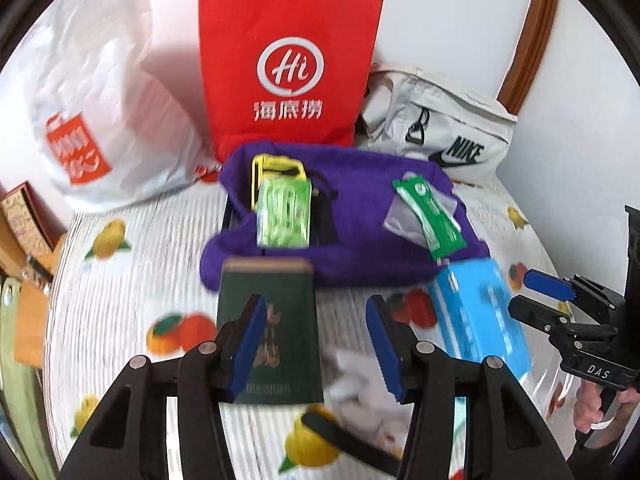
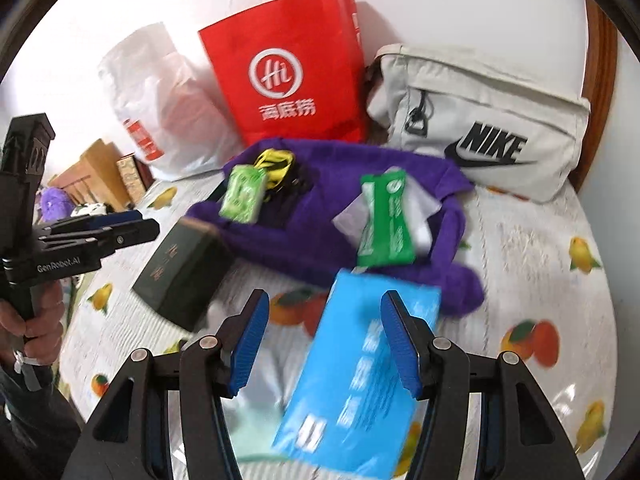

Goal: Organize soft objects
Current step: 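Grasp the second black strap piece with the left tool while the right tool approaches the white gloves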

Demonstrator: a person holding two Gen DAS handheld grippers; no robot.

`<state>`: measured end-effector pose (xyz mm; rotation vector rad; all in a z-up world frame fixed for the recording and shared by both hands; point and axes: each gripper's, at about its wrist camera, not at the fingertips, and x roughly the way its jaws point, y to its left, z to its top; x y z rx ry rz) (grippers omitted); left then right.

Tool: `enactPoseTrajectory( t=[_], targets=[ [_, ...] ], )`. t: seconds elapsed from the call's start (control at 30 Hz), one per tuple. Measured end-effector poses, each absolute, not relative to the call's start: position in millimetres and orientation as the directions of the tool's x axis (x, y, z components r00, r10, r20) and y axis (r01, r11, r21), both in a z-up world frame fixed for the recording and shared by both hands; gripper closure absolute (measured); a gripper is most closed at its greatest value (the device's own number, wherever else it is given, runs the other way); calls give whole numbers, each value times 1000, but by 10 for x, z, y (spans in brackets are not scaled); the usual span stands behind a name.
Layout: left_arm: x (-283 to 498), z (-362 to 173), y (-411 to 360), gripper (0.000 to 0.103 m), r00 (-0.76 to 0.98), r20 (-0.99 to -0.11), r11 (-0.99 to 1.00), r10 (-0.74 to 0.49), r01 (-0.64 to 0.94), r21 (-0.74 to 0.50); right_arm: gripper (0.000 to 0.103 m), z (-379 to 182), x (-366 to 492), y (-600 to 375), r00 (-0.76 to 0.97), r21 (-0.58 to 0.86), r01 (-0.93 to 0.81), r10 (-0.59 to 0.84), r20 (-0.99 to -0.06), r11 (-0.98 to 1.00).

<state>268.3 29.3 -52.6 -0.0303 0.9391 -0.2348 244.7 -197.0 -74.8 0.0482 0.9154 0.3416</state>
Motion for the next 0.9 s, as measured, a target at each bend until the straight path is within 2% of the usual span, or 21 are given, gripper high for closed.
enactPoseTrajectory(
  t=[0.53,0.77,0.87,0.9],
  targets=[
    [1926,-1137,356,53,480,-857,981,-186,139,-135,48,-1111,1658,-1645,499,215,-365,385,-776,906],
    [1893,-1546,171,53,418,-895,986,-154,120,-114,48,-1258,1467,-1720,485,194,-343,351,-801,919],
    [1894,-1606,86,53,404,-895,980,-188,135,-145,48,-1314,1395,-1802,481,184,-329,332,-812,926],
    [1900,-1623,57,50,400,-896,979,-194,134,-152,48,-1340,1376,-1834,478,185,-321,328,-815,929]
  ],
)
